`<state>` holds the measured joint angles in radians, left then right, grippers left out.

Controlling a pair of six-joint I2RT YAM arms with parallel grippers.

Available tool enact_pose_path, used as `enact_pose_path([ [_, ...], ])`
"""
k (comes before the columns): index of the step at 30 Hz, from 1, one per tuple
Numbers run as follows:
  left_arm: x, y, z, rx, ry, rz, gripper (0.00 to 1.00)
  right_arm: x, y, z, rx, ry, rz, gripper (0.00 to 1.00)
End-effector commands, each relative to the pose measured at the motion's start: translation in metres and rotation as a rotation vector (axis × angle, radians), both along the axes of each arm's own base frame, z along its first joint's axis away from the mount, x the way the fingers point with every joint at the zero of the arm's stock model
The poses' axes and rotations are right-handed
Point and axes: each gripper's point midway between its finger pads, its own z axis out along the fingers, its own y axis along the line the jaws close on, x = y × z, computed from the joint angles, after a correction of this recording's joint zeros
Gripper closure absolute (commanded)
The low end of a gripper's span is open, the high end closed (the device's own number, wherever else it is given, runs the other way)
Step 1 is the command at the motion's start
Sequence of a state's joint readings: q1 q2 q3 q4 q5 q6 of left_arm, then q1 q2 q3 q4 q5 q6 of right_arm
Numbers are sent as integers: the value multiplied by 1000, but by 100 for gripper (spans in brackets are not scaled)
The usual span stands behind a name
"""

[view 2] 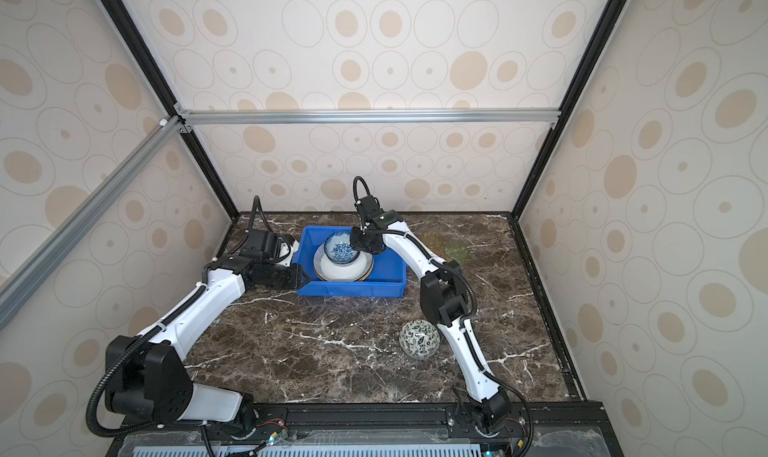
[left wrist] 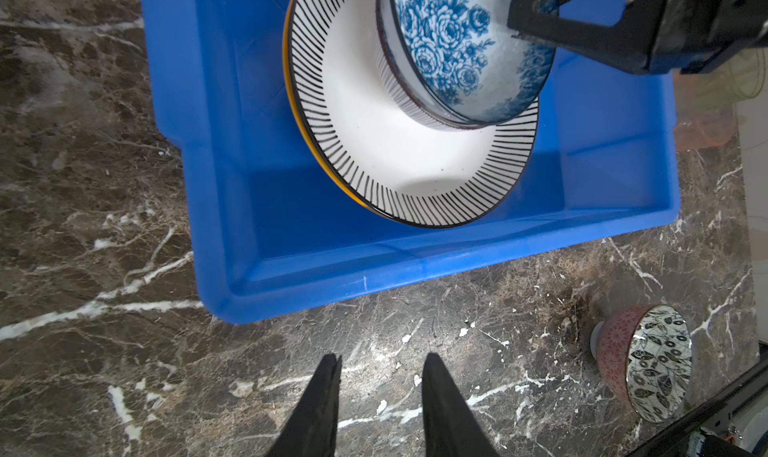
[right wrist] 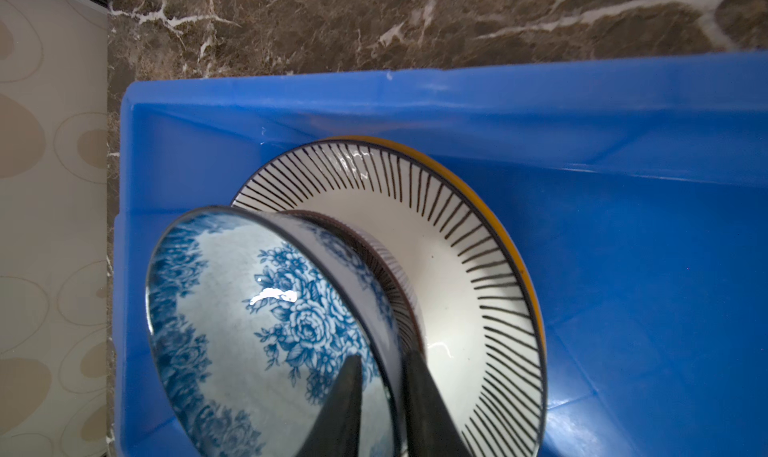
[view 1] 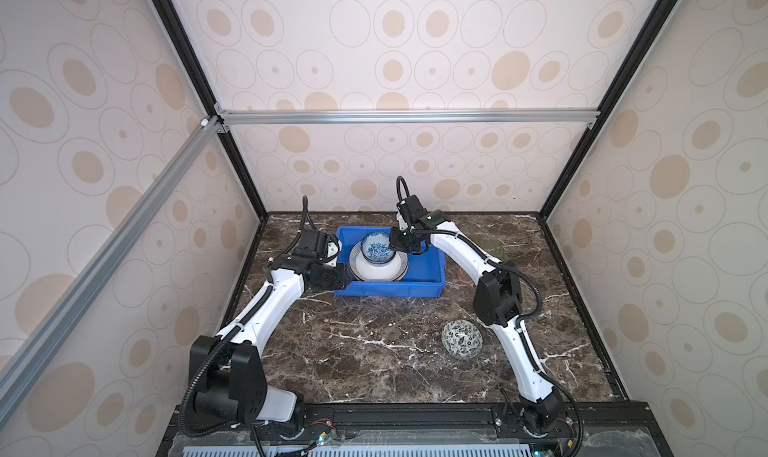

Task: Place the mixed dishes into the plastic bin
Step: 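Lower the blue floral bowl into the purple-striped bowl with the right gripper, then open the right gripper and raise it off the blue floral bowl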

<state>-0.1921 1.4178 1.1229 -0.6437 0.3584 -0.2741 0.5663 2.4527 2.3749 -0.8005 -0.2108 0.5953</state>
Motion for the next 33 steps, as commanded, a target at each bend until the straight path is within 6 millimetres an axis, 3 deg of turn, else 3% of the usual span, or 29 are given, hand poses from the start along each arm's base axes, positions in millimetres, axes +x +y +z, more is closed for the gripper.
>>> enact_pose_path([
  [1, 7, 0, 12, -12, -28, 5, 66, -2, -4, 17, 12, 1, -13, 75],
  [14, 5, 1, 12, -12, -27, 3, 65, -1, -6, 30, 8, -29, -12, 73],
  [33, 1, 2, 16, -11, -33, 7, 65, -6, -16, 33, -48, -36, 7, 73],
])
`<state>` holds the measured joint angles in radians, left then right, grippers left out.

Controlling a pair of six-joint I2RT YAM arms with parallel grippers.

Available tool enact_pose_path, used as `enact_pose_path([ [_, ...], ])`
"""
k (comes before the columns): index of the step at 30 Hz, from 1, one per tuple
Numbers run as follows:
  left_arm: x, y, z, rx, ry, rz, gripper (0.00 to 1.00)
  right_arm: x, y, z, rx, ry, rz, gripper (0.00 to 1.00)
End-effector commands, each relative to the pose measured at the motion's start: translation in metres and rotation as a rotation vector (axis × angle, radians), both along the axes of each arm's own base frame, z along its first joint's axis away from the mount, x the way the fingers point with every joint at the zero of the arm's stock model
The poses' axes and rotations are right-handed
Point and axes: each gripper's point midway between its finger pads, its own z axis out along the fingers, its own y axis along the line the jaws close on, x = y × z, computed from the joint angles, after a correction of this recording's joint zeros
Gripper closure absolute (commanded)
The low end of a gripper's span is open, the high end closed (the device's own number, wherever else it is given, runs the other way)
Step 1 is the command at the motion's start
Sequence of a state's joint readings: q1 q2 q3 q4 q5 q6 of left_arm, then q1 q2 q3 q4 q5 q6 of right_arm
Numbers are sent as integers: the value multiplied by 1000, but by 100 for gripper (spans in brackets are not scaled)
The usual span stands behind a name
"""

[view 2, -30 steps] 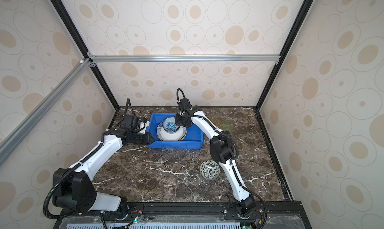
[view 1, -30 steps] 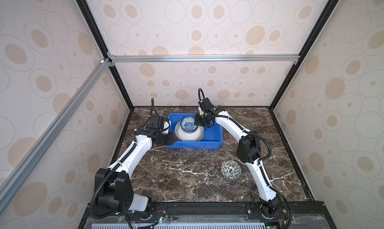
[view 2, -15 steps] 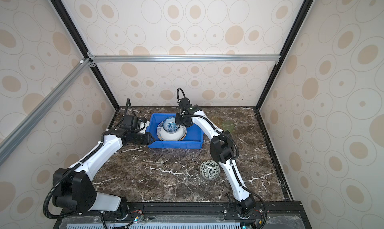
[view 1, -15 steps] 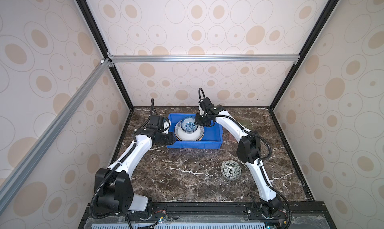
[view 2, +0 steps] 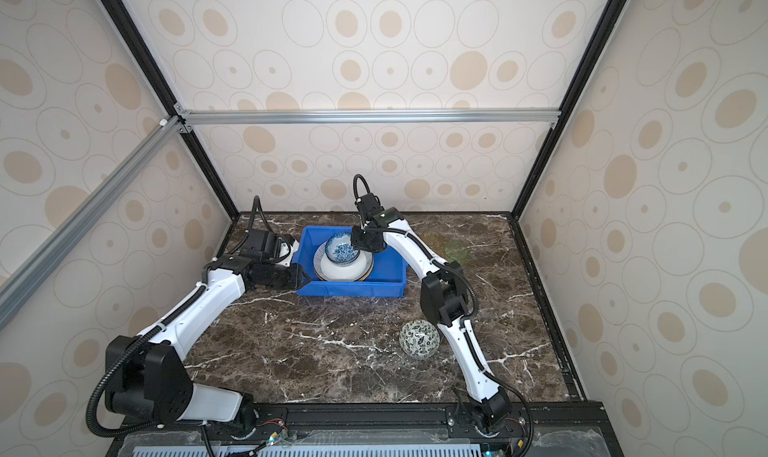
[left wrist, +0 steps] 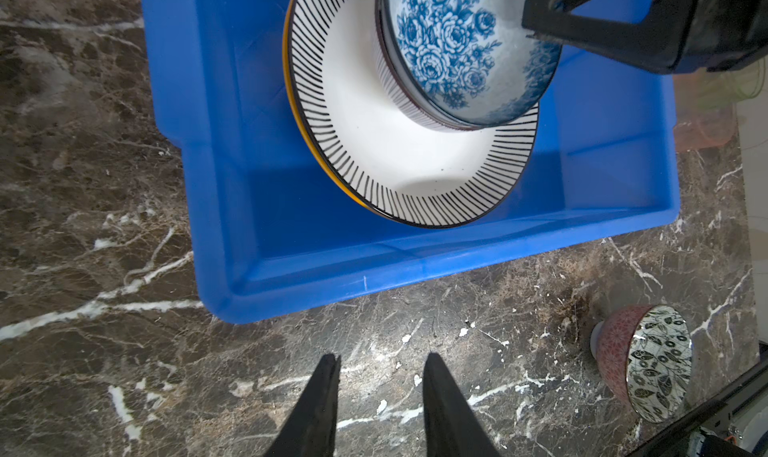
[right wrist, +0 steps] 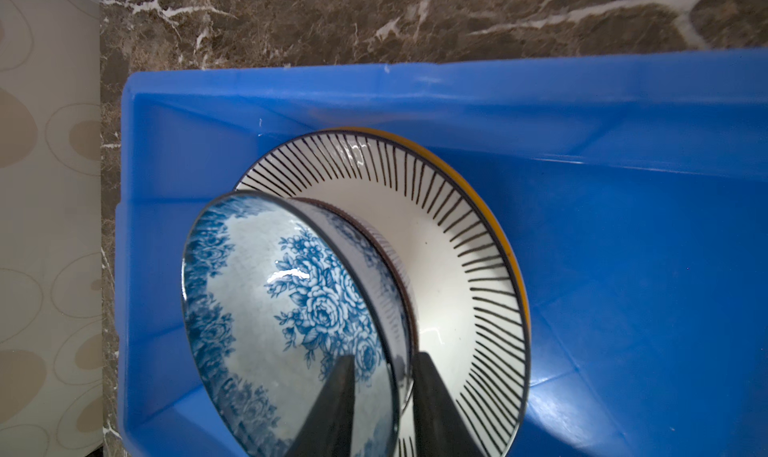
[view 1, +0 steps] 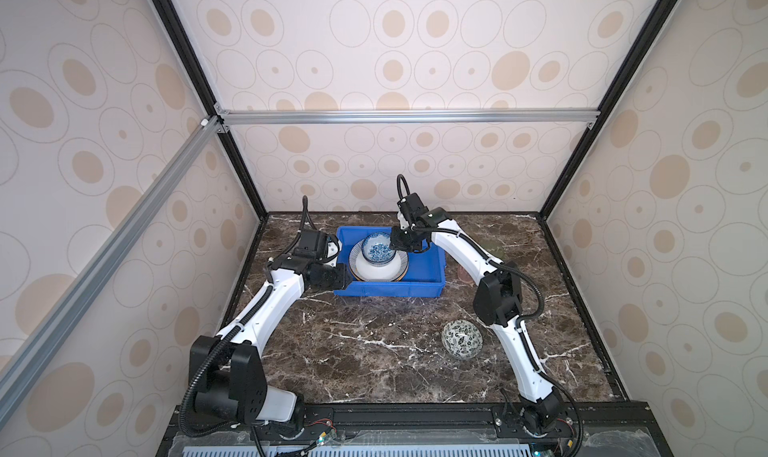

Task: Place the mixed dishes into the plastic bin
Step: 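Open the right gripper and raise it off the blue floral bowl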

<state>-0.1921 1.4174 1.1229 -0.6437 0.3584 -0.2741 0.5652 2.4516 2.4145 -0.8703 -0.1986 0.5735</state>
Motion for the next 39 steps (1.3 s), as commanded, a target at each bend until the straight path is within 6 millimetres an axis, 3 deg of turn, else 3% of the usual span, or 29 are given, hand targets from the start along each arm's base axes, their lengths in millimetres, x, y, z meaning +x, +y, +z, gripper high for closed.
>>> enact_pose_path([
  [1, 1, 1, 16, -12, -34, 7, 65, -1, -10, 26, -21, -47, -1, 73],
  [8, -2, 3, 22, -17, -43, 17, 65, -5, -11, 25, -29, -32, 5, 73],
  [21, -8, 5, 28, -21, -42, 33, 64, -21, -20, 70, -7, -110, 47, 69],
  [22, -9, 5, 28, -19, -39, 33, 64, -26, -23, 64, -20, -95, 53, 68],
  [33, -17, 5, 29, -35, -34, 49, 64, -57, -46, 92, -27, -148, 65, 67],
  [39, -25, 5, 25, -38, -18, 51, 64, -75, -60, 97, -42, -160, 61, 67],
])
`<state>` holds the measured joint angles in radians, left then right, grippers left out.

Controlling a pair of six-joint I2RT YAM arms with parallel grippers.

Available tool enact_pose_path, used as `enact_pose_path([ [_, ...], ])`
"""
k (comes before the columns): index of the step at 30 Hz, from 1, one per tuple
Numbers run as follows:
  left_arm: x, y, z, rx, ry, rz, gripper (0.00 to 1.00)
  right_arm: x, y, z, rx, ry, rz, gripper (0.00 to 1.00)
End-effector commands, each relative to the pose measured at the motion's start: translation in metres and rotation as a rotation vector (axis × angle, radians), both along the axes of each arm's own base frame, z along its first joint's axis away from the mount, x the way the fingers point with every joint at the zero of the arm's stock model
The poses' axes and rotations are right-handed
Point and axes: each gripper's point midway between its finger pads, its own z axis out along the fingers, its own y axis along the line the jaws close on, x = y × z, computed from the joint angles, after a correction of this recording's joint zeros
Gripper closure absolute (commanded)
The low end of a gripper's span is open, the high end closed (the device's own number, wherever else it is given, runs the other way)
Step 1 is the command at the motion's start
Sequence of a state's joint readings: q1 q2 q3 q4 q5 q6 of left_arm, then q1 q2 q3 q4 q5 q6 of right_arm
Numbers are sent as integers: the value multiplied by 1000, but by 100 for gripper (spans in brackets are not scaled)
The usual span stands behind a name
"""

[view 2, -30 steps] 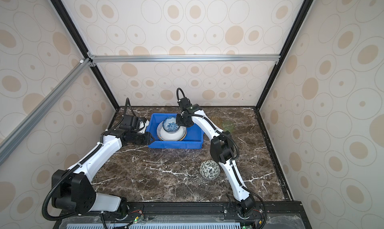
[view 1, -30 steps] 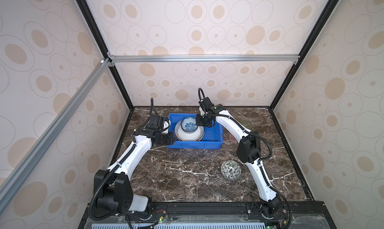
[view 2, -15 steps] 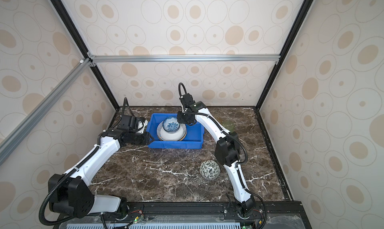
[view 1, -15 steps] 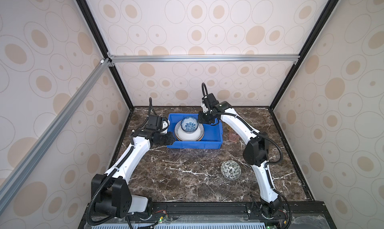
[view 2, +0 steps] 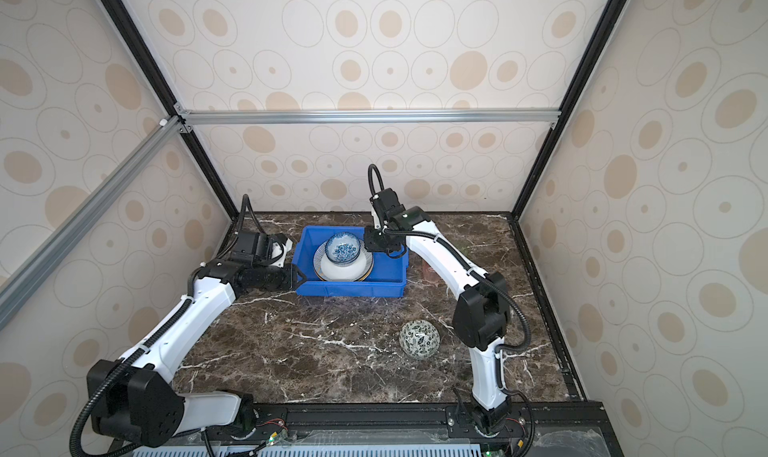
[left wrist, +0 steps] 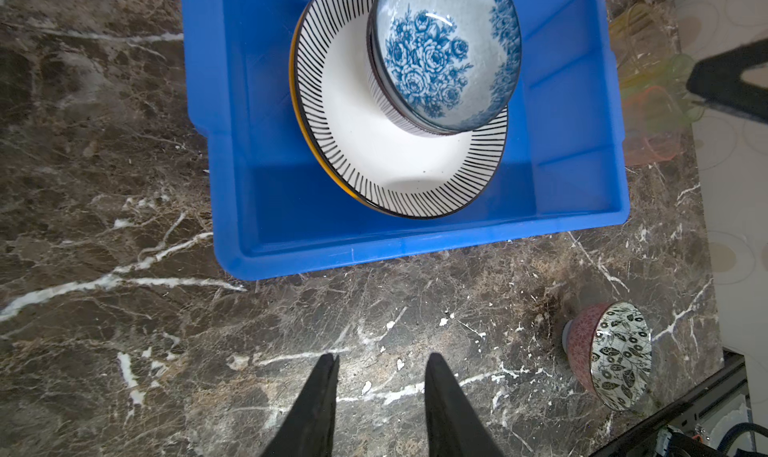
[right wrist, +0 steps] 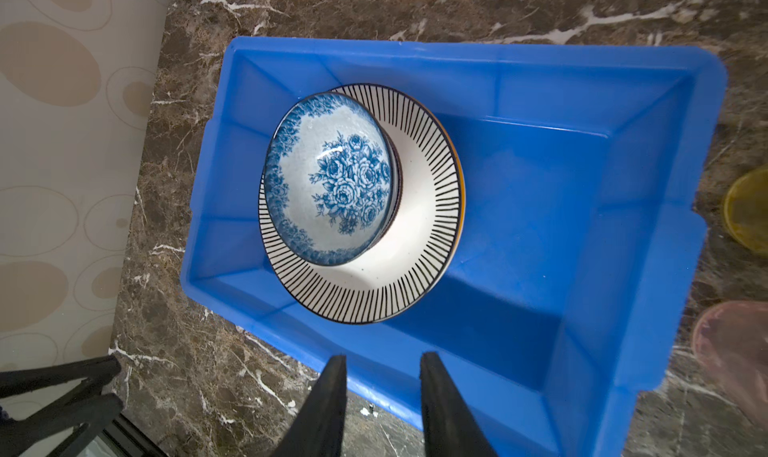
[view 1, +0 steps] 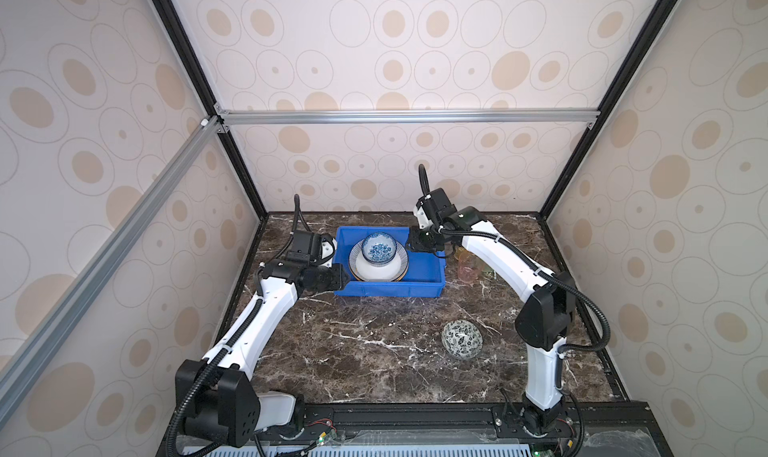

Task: Place the mixed dishes into the plastic bin
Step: 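Open the right gripper and raise it off the blue floral bowl, then move the right gripper toward the robot above the leaf-patterned bowl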

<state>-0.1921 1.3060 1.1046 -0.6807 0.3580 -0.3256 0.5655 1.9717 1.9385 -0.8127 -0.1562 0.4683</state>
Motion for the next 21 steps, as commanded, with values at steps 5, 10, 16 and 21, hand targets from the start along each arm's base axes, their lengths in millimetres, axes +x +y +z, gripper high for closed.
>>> enact_pose_path([
  [5, -14, 4, 0, 4, 20, 14, 64, -22, -22, 20, -11, -58, -10, 66],
  [10, -17, 4, -1, 6, 25, 16, 64, -41, -40, 19, -29, -69, -31, 66],
  [16, -18, 0, 4, -1, 13, 13, 64, -63, -57, 20, -41, -67, -44, 66],
  [21, -21, 0, 4, 1, 11, 23, 64, -79, -74, 19, -61, -79, -70, 65],
])
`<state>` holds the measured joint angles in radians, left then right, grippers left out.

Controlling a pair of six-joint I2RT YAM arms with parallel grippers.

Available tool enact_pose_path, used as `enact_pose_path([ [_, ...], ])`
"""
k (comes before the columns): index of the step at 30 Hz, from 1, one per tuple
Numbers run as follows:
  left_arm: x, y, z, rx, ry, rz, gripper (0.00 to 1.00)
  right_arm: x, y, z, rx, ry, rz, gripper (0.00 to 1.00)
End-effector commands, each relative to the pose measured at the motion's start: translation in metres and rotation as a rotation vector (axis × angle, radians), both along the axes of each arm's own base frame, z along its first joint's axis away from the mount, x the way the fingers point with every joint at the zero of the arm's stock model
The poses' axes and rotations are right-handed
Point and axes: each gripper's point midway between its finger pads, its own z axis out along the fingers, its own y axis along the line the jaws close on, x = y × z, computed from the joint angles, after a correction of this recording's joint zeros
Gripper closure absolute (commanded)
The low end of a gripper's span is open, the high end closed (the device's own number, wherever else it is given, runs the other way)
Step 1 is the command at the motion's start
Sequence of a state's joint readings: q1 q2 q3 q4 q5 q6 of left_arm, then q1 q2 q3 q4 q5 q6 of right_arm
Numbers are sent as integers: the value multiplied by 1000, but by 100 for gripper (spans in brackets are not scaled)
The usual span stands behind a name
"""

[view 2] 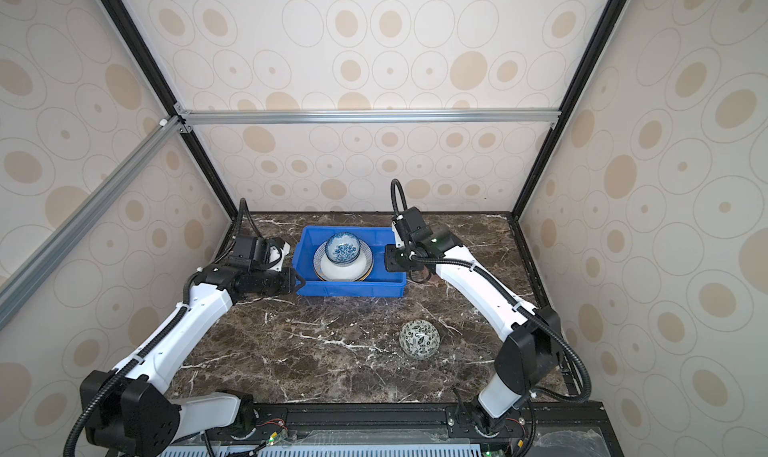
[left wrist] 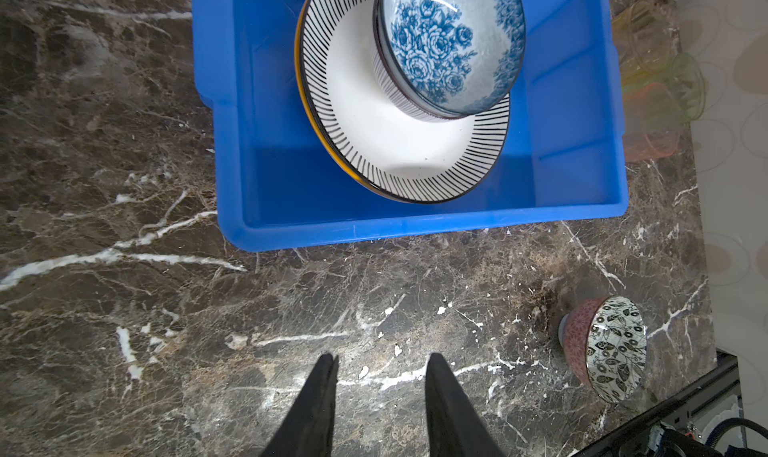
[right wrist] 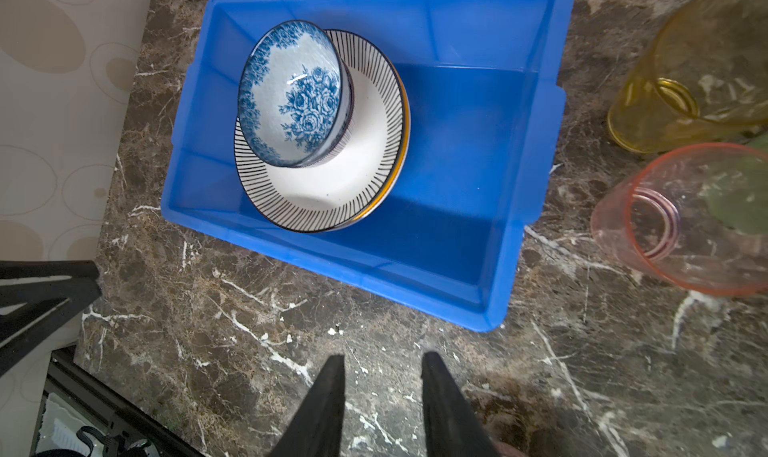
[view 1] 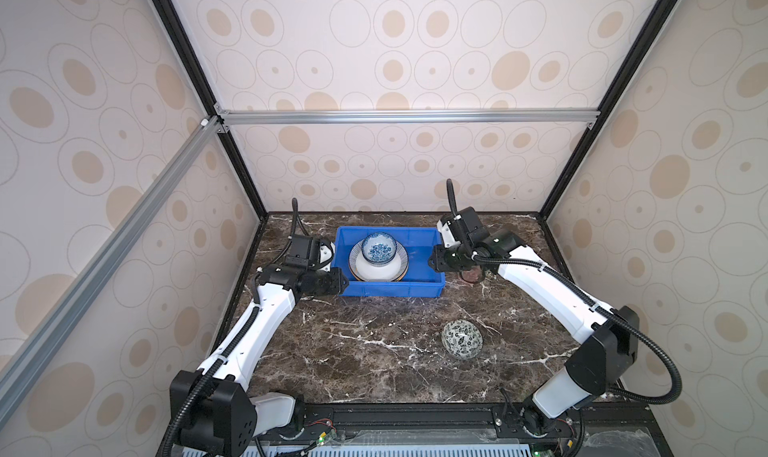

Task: Place the mixed dishes into the plastic bin
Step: 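Move the right gripper toward the robot above the leaf-patterned bowl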

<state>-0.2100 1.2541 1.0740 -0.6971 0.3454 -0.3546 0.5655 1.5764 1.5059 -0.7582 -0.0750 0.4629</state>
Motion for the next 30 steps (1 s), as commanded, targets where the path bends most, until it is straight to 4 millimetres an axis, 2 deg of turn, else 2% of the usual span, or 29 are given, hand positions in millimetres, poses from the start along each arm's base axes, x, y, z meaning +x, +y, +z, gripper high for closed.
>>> enact_pose_path([
  [1, -8, 1, 1, 6, 12, 11, 63, -9, -15, 6, -16, -32, -31, 65],
  [10, -14, -12, 3, 26, 19, -5, 63, -32, -36, -7, -60, -25, -41, 64],
  [17, -18, -22, 1, 37, 16, -12, 64, -52, -62, -20, -120, -21, -80, 62],
  [30, -6, -30, 2, 57, -6, -28, 64, -73, -97, -36, -196, -14, -166, 59],
])
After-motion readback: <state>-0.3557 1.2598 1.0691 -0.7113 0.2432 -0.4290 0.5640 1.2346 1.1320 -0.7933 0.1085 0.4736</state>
